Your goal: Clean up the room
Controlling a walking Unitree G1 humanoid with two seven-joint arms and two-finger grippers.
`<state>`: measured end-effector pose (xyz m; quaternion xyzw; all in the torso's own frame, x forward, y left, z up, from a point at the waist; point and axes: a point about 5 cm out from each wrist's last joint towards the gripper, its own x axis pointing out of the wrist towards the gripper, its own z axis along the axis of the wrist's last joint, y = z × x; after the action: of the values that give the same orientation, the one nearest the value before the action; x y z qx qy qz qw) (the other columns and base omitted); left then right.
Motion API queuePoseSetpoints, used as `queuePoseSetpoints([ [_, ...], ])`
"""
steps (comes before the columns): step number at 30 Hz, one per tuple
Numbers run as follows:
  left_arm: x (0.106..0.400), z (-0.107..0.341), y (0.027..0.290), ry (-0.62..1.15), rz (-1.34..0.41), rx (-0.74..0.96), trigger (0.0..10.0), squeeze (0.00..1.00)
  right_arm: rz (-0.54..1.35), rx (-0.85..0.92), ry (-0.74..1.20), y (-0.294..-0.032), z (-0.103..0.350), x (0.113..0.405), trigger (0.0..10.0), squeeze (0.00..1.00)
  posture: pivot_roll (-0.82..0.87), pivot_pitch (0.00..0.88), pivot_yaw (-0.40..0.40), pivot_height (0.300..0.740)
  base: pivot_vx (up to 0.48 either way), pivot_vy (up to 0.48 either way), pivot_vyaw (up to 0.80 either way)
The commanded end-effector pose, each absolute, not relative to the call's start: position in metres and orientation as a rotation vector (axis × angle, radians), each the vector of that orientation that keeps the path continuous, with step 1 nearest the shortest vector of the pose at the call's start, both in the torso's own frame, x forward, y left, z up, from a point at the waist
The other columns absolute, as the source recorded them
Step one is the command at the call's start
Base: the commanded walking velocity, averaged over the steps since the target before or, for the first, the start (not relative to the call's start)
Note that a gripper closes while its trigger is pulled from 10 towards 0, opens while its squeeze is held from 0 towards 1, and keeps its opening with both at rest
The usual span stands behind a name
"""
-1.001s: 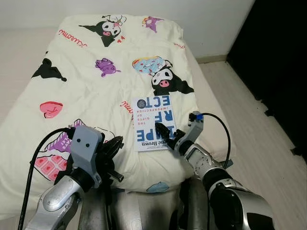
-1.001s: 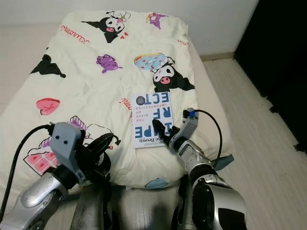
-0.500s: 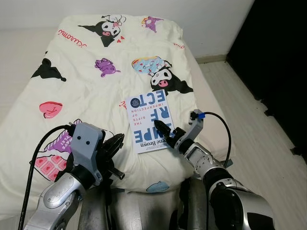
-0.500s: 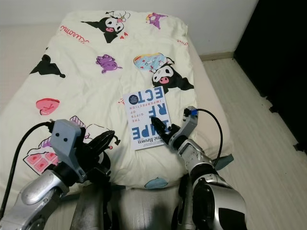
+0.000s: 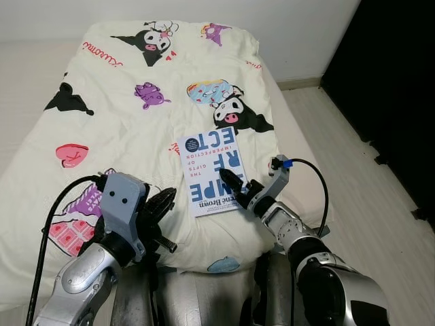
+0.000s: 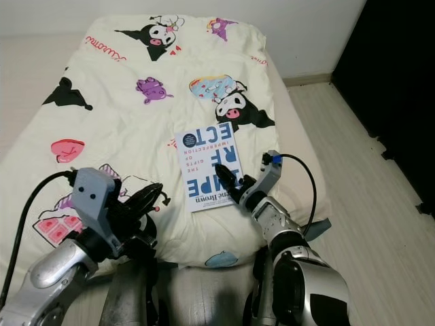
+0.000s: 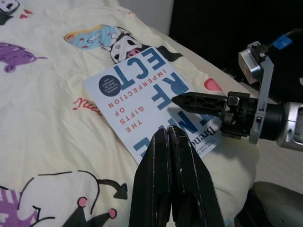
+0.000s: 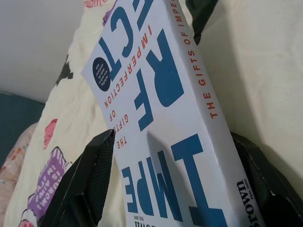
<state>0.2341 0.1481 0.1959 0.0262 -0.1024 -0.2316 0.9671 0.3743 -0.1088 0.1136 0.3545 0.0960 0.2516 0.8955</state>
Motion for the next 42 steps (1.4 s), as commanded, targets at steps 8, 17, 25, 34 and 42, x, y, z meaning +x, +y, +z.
queuePoseSetpoints([
  [8, 0.233, 0.188, 0.153, -0.167, -0.451, 0.082, 10.0, 0.00, 0.486, 0.640, 0.203, -0.102, 0.116, 0.377, 10.0, 0.00, 0.24, 0.343, -0.037, 0.556, 0.000, 0.000, 0.00],
  [17, 0.235, 0.188, 0.154, -0.168, -0.428, 0.087, 10.0, 0.00, 0.398, 0.488, 0.195, -0.111, 0.116, 0.380, 10.0, 0.00, 0.23, 0.337, -0.043, 0.556, 0.000, 0.000, 0.00],
  [25, 0.236, 0.187, 0.154, -0.172, -0.414, 0.083, 10.0, 0.00, 0.348, 0.462, 0.189, -0.117, 0.117, 0.382, 10.0, 0.55, 0.23, 0.336, -0.049, 0.556, 0.000, 0.000, 0.00],
  [34, 0.236, 0.188, 0.155, -0.167, -0.413, 0.095, 10.0, 0.00, 0.451, 0.469, 0.263, -0.110, 0.116, 0.381, 10.0, 0.00, 0.23, 0.331, -0.056, 0.556, 0.000, 0.000, 0.00],
  [42, 0.236, 0.186, 0.153, -0.155, -0.427, 0.098, 10.0, 0.00, 0.561, 0.388, 0.380, -0.108, 0.116, 0.378, 10.0, 0.00, 0.22, 0.329, -0.062, 0.556, 0.000, 0.000, 0.00],
])
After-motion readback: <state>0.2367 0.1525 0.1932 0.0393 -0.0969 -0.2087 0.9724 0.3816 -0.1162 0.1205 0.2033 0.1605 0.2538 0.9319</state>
